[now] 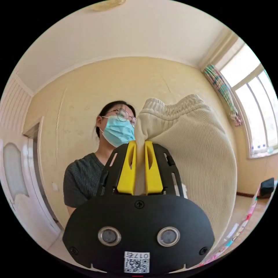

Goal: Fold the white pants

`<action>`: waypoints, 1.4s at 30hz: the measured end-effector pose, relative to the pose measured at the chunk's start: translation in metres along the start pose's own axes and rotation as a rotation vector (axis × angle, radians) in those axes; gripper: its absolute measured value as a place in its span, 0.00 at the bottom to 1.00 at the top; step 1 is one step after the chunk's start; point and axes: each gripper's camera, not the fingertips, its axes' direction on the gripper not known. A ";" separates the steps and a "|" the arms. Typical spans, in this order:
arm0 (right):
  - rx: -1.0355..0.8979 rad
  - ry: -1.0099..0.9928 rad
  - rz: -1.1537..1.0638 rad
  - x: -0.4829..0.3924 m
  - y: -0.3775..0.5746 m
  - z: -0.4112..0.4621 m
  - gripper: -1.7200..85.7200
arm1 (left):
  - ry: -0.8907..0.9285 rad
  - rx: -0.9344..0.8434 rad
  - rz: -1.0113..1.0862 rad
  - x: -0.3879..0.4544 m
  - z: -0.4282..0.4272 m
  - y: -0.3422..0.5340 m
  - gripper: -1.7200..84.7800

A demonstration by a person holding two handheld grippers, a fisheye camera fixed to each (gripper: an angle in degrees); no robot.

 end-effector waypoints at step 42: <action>0.384 -0.470 -0.583 0.019 0.032 -0.147 0.07 | 0.056 -0.265 0.602 0.176 0.170 -0.064 0.17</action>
